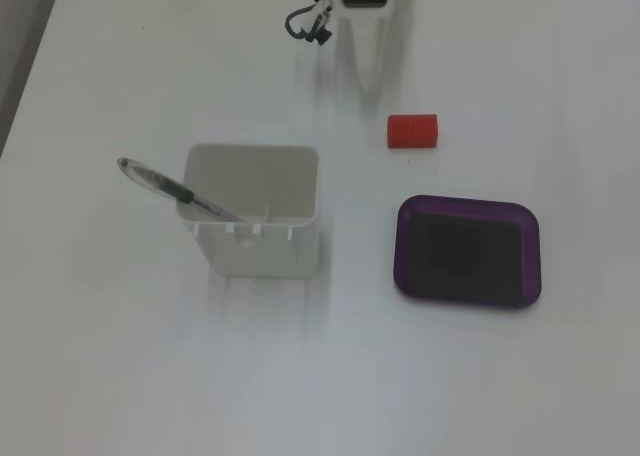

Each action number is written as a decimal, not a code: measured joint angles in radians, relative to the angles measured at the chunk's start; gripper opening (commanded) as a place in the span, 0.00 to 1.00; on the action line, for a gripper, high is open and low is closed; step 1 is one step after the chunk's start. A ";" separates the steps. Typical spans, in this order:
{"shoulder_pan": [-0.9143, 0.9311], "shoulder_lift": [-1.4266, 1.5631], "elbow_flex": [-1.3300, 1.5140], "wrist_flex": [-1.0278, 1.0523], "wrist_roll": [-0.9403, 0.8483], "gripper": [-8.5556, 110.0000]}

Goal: Pick up the red cube and place it in the box.

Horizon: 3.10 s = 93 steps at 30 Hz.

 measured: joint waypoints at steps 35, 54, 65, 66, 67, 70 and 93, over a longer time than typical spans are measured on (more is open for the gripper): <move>-0.319 -1.476 -0.948 0.149 0.170 0.28; -0.259 -1.672 -0.951 0.025 0.167 0.28; -0.256 -1.717 -0.971 -0.009 0.123 0.07; -0.256 -1.717 -0.976 -0.017 0.123 0.06; -0.256 -1.717 -0.979 -0.020 0.127 0.07; -0.256 -1.717 -0.980 -0.018 0.120 0.07; -0.563 -1.330 -0.982 0.025 0.075 0.07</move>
